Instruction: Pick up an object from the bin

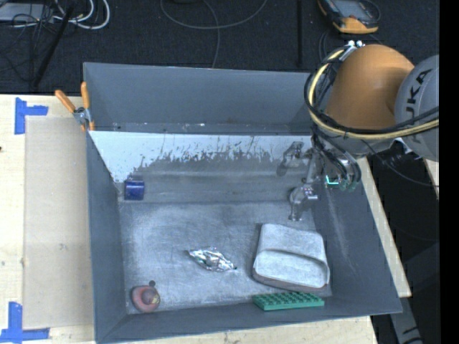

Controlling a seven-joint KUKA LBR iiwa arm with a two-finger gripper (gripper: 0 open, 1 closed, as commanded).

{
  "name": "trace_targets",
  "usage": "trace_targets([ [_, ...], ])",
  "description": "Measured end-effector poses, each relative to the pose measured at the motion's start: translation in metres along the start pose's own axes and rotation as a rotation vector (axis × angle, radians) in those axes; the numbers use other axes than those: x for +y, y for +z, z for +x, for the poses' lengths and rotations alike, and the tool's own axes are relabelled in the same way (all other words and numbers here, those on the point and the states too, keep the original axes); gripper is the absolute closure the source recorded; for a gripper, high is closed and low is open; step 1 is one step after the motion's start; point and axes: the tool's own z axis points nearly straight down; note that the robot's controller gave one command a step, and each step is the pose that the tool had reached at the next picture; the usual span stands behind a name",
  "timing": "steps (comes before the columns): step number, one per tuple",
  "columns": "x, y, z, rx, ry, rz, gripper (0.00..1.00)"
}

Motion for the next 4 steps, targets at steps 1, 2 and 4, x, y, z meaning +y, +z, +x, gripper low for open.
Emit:
trace_targets([
  [1,-0.006,0.126,0.07,-0.011,-0.06,0.0,0.0],
  [2,-0.006,0.122,0.067,-0.016,-0.063,0.003,1.0],
  [4,-0.017,0.001,-0.005,-0.012,-0.534,0.003,1.0],
])
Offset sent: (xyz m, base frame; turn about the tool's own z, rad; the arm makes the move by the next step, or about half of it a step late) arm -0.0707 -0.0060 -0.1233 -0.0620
